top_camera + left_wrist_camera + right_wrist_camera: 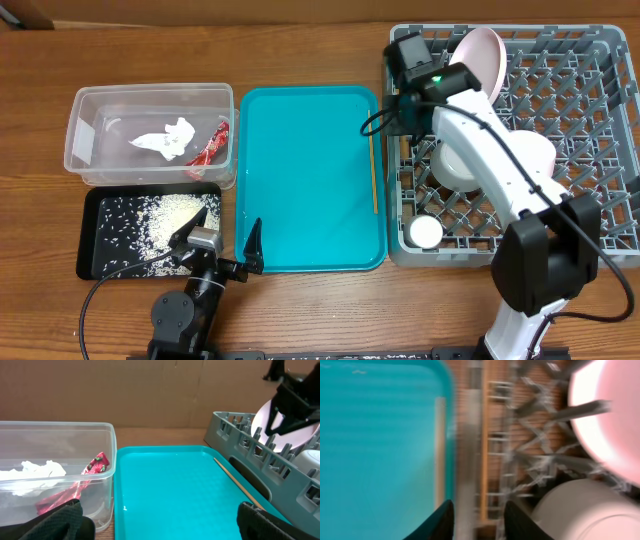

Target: Sort waste into correct bins and load items into the dishwasher

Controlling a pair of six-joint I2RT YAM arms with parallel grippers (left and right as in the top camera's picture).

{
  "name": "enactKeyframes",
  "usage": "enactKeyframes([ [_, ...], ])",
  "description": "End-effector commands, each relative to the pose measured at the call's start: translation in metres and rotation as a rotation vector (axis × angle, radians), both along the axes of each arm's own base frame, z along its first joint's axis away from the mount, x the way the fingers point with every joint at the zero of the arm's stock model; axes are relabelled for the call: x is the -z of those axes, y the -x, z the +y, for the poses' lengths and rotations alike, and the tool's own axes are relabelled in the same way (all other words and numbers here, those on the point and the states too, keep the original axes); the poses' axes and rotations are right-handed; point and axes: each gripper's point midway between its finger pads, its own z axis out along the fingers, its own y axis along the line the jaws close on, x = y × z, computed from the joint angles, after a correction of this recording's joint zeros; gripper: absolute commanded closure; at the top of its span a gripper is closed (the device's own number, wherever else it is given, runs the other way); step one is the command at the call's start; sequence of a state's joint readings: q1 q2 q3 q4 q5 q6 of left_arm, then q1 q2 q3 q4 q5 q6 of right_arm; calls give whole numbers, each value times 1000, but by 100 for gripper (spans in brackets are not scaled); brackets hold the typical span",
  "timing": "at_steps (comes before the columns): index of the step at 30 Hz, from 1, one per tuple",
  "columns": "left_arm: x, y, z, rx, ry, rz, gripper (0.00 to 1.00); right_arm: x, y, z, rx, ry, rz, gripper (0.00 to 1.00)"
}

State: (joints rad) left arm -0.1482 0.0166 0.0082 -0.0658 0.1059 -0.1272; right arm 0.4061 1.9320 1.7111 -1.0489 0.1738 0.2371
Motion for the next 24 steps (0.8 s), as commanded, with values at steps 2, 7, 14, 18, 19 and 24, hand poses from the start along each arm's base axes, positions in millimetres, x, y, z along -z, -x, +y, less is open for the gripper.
enactKeyframes([
  [2, 0, 1, -2, 11, 2, -6, 0, -24, 23, 57, -120, -69, -43, 53],
  [7, 0, 1, -2, 11, 2, -6, 0, 24, 30, 74, -89, 20, -25, 50],
  [14, 0, 1, -2, 11, 2, -6, 0, 93, 10, 37, 17, 260, -7, 48],
  [18, 0, 1, -2, 11, 2, -6, 0, 122, 16, 31, 12, 242, 87, 58],
  [19, 0, 1, -2, 11, 2, -6, 0, 130, 21, 34, -7, 219, 127, 64],
  [24, 0, 1, -2, 11, 2, -6, 0, 143, 49, 58, -94, 76, 283, 87],
])
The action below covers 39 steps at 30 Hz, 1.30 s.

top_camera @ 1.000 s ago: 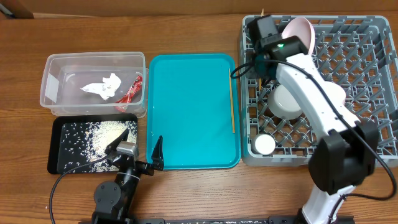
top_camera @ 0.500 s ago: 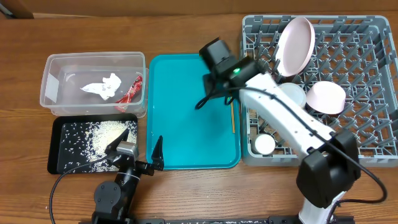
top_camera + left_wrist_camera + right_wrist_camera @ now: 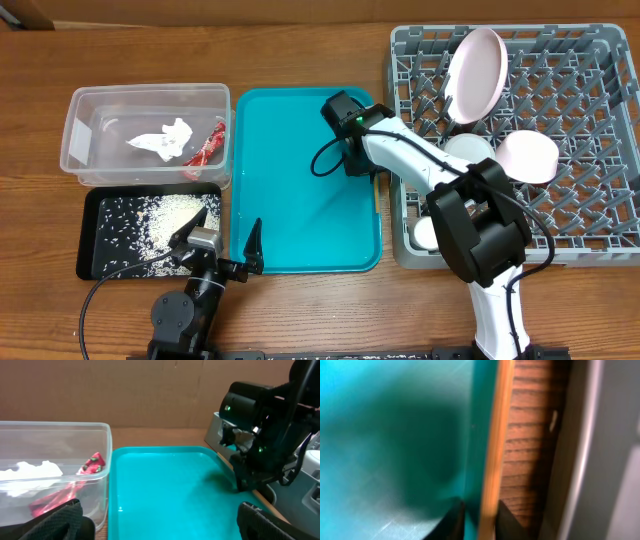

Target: Sort waste into correct bins and load items into the dishwasher

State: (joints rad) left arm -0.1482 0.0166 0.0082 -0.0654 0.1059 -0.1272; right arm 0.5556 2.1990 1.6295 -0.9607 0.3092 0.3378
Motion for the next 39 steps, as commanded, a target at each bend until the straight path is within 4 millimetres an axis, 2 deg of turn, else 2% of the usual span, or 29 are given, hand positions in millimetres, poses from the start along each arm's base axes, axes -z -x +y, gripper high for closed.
enactKeyframes([
  [1, 0, 1, -2, 11, 2, -6, 0, 12, 27, 32, -80, -171, 160, 92],
  [4, 0, 1, -2, 11, 2, -6, 0, 4, 37, 49, -126, -217, 183, 94],
  [7, 0, 1, -2, 11, 2, -6, 0, -4, 38, 54, -142, -214, 162, 94],
  [11, 0, 1, -2, 11, 2, -6, 0, -19, 28, 40, -83, -139, 94, 96],
  [13, 0, 1, -2, 11, 2, -6, 0, -36, 22, 37, -81, -123, 53, 96],
  [17, 0, 1, -2, 11, 2, -6, 0, -94, 0, 30, -62, -141, -94, 96],
  [21, 0, 1, -2, 11, 2, -6, 0, -168, -22, 10, -11, -225, -268, 96],
  [24, 0, 1, -2, 11, 2, -6, 0, -196, -32, -16, 44, -251, -339, 96],
  [26, 0, 1, -2, 11, 2, -6, 0, -196, -36, -33, 69, -248, -330, 96],
  [31, 0, 1, -2, 11, 2, -6, 0, -155, -39, -61, 80, -224, -231, 96],
  [33, 0, 1, -2, 11, 2, -6, 0, -137, -37, -68, 90, -204, -192, 96],
  [35, 0, 1, -2, 11, 2, -6, 0, -129, -34, -71, 95, -192, -160, 93],
  [38, 0, 1, -2, 11, 2, -6, 0, -132, -29, -71, 95, -192, -149, 63],
  [39, 0, 1, -2, 11, 1, -5, 0, -139, -28, -69, 91, -200, -157, 59],
])
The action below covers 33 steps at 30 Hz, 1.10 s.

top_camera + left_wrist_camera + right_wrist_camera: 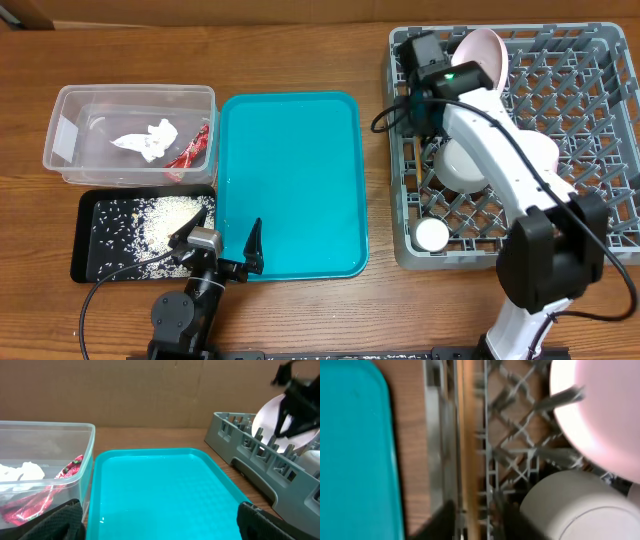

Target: Sort waste into correct bins and load items into the dishwasher

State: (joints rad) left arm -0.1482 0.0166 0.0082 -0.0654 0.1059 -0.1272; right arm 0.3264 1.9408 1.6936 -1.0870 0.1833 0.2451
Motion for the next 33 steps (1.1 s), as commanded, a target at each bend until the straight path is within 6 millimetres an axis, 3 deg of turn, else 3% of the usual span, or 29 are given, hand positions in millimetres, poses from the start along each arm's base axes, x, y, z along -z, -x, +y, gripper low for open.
enactKeyframes([
  [1, 0, 1, -2, 11, 2, -6, 0, -30, -1, 7, -23, -36, -62, 53],
  [5, 0, 1, -2, 11, 1, -5, 0, -91, 8, 23, -65, -115, -177, 42],
  [9, 0, 1, -2, 11, 2, -6, 0, -170, 42, 31, -116, -185, -347, 33],
  [11, 0, 1, -2, 11, 2, -6, 0, -203, 70, 38, -166, -245, -403, 0],
  [15, 0, 1, -2, 11, 2, -6, 0, -258, 119, 48, -258, -364, -520, 0],
  [18, 0, 1, -2, 11, 2, -6, 0, -274, 156, 26, -251, -359, -547, 0],
  [24, 0, 1, -2, 11, 2, -6, 0, -287, 241, -59, -33, -306, -616, 0],
  [26, 0, 1, -2, 11, 2, -6, 0, -297, 265, -75, -14, -316, -689, 0],
  [29, 0, 1, -2, 11, 2, -6, 0, -311, 284, -90, -1, -343, -810, 0],
  [33, 0, 1, -2, 11, 2, -6, 0, -311, 283, -101, 14, -304, -963, 0],
])
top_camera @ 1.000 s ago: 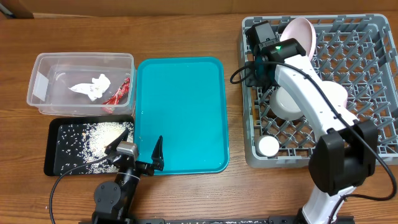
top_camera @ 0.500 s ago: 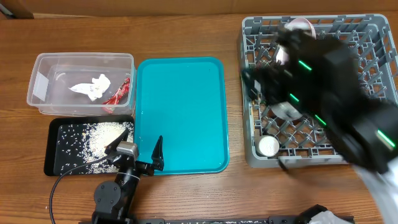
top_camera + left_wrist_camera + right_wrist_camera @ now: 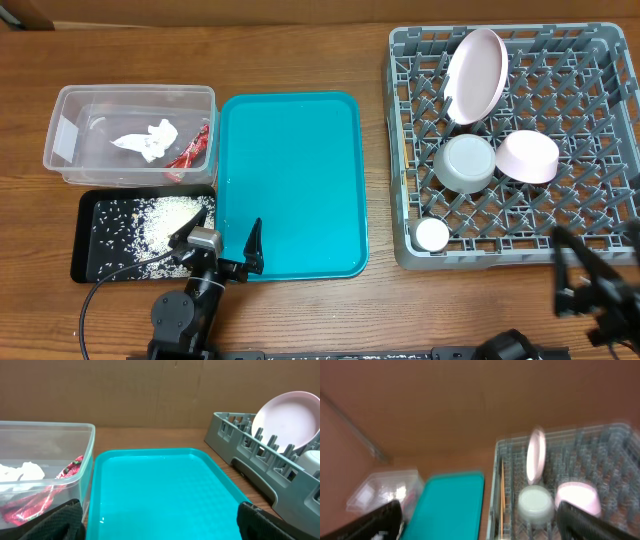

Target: Sort waste into correct bins and load items into the dishwasher

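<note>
A wooden chopstick (image 3: pixel 502 491) lies along the left side of the grey dish rack (image 3: pixel 400 80). In the rack stand a pink plate (image 3: pixel 475 60), a grey bowl (image 3: pixel 467 163), a pink bowl (image 3: pixel 527 155) and a white cup (image 3: pixel 431 234). The teal tray (image 3: pixel 290 185) is bare. My right gripper (image 3: pixel 598 250) is open and holds nothing, near the table's front right, off the rack; its wrist view looks over the whole table. My left gripper (image 3: pixel 220 250) rests open at the tray's near edge.
A clear bin (image 3: pixel 70 165) at the left holds a white tissue (image 3: pixel 145 140) and a red wrapper (image 3: pixel 190 150). In front of it a black tray (image 3: pixel 90 255) carries scattered rice. Brown cardboard walls the far side.
My right gripper was over the rack's left edge, shut on the chopstick. Now it is open at the front right, and the chopstick lies in the rack. The left arm has not moved.
The chopstick lay on the tray's right edge with my right gripper over the rack. Then the gripper was down at the chopstick. Later the tray and bins stood further left and the chopstick was over the rack. Now it lies in the rack.
</note>
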Controlling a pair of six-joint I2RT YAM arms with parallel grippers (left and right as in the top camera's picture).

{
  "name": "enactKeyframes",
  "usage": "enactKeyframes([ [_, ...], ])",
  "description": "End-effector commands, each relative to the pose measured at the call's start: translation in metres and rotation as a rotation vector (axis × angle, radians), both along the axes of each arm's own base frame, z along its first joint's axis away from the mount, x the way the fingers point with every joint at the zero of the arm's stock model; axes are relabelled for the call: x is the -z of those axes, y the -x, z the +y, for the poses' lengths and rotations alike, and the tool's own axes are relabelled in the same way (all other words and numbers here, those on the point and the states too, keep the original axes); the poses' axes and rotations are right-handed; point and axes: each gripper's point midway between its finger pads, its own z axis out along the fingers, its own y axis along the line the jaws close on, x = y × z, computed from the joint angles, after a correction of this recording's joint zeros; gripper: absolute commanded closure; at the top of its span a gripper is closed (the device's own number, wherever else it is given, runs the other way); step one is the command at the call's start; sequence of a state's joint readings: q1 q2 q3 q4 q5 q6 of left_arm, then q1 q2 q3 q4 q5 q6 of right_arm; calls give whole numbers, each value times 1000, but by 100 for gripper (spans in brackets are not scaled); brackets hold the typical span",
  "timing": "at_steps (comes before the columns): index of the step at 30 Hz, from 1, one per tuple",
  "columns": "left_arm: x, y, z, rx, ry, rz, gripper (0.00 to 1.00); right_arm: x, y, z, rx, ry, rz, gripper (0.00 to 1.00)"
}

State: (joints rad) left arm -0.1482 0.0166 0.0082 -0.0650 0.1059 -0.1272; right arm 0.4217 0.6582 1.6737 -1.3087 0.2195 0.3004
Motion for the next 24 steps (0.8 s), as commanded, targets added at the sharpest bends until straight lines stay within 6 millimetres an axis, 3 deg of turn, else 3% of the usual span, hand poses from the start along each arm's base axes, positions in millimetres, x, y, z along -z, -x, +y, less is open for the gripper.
enactKeyframes([
  [1, 0, 1, -2, 11, 1, -5, 0, 31, -18, -10, 102, 61, 0, 0],
  [4, 0, 1, -2, 11, 1, -5, 0, 72, -41, -12, 162, 45, -15, 0],
  [8, 0, 1, -2, 11, 1, -5, 0, 157, -78, -12, 193, 14, 0, 0],
  [14, 0, 1, -2, 11, 1, -5, 0, 244, -103, -8, 160, -19, -32, 0],
  [24, 0, 1, -2, 11, 1, -5, 0, 290, -113, -9, 166, -30, -136, 0],
])
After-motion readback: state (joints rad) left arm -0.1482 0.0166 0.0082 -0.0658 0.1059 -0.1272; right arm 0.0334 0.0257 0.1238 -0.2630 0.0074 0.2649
